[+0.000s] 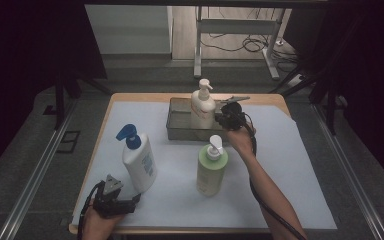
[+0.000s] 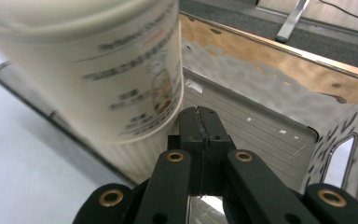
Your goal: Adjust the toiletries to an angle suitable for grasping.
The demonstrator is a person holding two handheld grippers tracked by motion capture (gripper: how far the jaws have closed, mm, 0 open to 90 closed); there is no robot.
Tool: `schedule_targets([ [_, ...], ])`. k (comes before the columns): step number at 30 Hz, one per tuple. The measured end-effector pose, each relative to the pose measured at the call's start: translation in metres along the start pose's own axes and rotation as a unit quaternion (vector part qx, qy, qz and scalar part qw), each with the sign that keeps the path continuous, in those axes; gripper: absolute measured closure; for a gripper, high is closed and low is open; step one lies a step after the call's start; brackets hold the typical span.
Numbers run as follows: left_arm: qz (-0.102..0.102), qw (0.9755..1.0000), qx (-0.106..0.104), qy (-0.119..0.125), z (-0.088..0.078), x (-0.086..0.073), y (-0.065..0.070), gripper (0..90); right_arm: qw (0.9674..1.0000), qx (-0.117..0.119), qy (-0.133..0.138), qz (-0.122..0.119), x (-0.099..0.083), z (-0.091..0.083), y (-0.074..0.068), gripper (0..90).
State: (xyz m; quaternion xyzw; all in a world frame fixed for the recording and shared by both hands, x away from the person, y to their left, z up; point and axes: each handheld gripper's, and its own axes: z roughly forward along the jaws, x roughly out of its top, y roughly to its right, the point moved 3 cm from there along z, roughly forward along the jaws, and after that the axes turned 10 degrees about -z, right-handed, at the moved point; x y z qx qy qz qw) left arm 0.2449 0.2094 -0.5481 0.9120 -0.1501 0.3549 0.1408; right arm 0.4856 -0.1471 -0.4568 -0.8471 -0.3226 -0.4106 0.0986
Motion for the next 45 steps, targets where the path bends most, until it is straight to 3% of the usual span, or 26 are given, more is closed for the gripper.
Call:
schedule_targets([
  [16, 0.0, 1.0, 0.0, -0.001, 0.0, 0.0, 0.0, 11.9, 0.9996, 0.001, -0.026, 0.008, -0.007, 0.024, -0.001, 89.4],
  [37, 0.0, 1.0, 0.0, -0.001, 0.0, 0.0, 0.0, 11.9, 0.9991, 0.034, -0.021, -0.011, 0.006, 0.038, -0.025, 88.2],
  [45, -0.002, 1.0, -0.002, -0.001, 0.0, 0.0, 0.0, 11.9, 0.9992, 0.031, -0.019, -0.017, 0.014, 0.044, -0.024, 88.1],
])
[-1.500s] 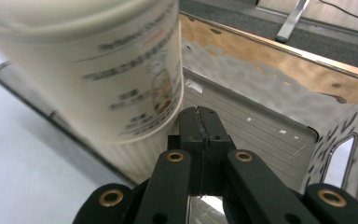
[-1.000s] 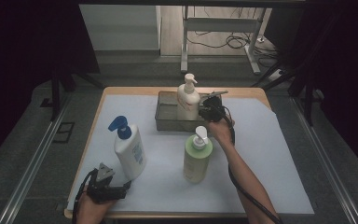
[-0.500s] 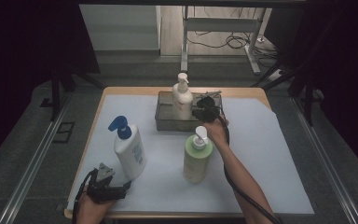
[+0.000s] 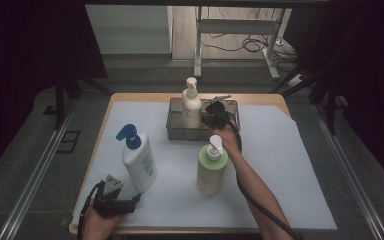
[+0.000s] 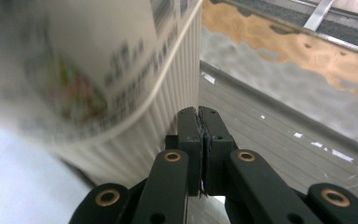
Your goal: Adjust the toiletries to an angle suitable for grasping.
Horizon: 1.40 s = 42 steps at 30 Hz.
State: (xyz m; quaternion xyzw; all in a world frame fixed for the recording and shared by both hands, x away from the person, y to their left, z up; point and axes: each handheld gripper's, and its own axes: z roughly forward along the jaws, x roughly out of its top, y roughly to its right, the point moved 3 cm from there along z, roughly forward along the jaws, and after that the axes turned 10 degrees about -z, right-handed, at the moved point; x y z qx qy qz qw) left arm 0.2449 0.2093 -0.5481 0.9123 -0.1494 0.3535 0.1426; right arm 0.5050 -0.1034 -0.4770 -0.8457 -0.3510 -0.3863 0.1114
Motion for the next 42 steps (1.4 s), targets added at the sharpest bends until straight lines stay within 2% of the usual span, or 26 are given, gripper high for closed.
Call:
schedule_targets([
  [7, 0.0, 1.0, 0.0, 0.0, 0.0, 0.0, 0.0, 11.9, 0.9998, 0.015, 0.001, 0.01, 0.006, 0.003, -0.001, 88.5],
  [11, 0.0, 1.0, 0.0, 0.0, 0.0, 0.0, 0.0, 11.9, 0.9998, 0.018, -0.002, 0.003, 0.006, 0.006, -0.004, 88.4],
  [22, 0.0, 1.0, 0.0, 0.0, 0.0, 0.0, 0.0, 11.9, 0.9994, 0.025, -0.023, 0.003, 0.003, 0.015, -0.008, 88.3],
  [29, 0.0, 1.0, 0.0, 0.0, 0.0, 0.0, 0.0, 12.0, 0.9993, 0.029, -0.026, 0.004, 0.003, 0.018, -0.01, 88.1],
  [42, 0.0, 1.0, 0.0, 0.0, 0.0, 0.0, 0.0, 11.9, 0.9988, 0.046, -0.017, 0.001, 0.008, 0.024, -0.017, 88.0],
])
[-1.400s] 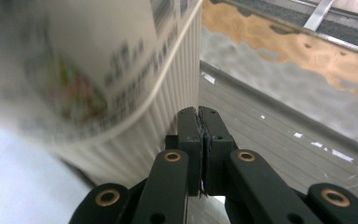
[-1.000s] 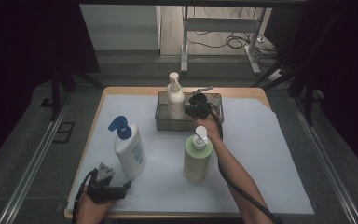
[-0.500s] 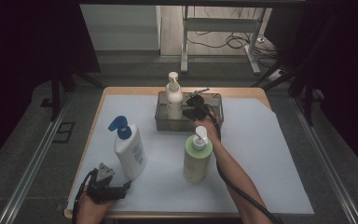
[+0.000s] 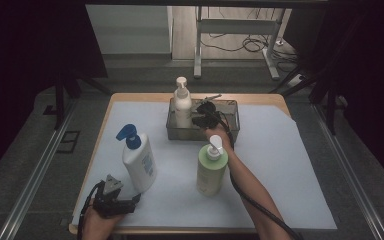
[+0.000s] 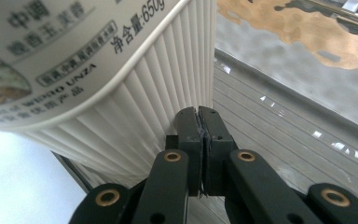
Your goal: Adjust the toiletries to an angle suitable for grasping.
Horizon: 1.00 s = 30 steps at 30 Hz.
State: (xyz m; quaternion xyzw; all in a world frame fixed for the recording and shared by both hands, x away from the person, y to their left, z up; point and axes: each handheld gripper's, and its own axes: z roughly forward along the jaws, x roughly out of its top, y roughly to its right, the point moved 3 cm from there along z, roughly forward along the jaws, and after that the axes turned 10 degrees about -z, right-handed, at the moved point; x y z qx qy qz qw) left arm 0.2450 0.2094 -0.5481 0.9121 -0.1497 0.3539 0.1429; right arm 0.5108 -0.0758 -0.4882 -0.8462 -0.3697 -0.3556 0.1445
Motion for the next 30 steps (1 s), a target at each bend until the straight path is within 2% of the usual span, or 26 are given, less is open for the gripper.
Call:
schedule_targets([
  [13, 0.0, 1.0, 0.0, 0.0, 0.0, 0.0, 0.0, 11.9, 0.9998, 0.015, 0.002, -0.011, 0.007, 0.005, -0.01, 86.8],
  [20, 0.0, 1.0, 0.0, 0.0, 0.0, 0.0, 0.0, 11.9, 0.9992, 0.034, 0.009, -0.018, 0.012, 0.006, -0.016, 88.1],
  [22, 0.0, 1.0, 0.0, 0.0, 0.0, 0.0, 0.0, 11.9, 0.9993, 0.029, 0.006, -0.025, 0.013, 0.007, -0.019, 89.3],
  [30, 0.0, 1.0, 0.0, 0.0, 0.0, 0.0, 0.0, 11.9, 0.9991, 0.034, 0.01, -0.023, 0.014, 0.007, -0.018, 89.5],
])
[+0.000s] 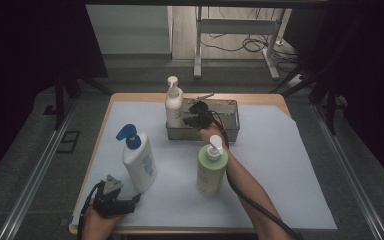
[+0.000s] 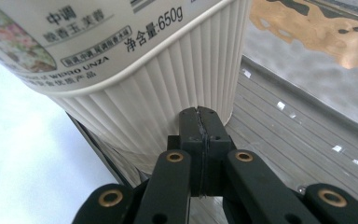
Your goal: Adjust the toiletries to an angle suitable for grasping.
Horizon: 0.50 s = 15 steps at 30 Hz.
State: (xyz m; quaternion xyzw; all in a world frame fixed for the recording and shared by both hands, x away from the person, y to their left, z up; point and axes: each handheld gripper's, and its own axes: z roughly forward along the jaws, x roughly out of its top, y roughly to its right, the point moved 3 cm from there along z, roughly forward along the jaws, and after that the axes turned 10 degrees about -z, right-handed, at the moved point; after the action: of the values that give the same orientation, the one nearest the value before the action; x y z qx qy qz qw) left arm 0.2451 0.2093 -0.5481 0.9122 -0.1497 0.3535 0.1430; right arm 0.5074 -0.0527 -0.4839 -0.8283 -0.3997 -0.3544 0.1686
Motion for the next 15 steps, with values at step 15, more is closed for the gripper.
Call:
schedule_targets([
  [15, 0.0, 1.0, 0.001, 0.0, 0.0, -0.0001, 0.0001, 12.0, 0.9999, -0.001, -0.006, -0.012, -0.0061, -0.0065, 0.002, 79.7],
])
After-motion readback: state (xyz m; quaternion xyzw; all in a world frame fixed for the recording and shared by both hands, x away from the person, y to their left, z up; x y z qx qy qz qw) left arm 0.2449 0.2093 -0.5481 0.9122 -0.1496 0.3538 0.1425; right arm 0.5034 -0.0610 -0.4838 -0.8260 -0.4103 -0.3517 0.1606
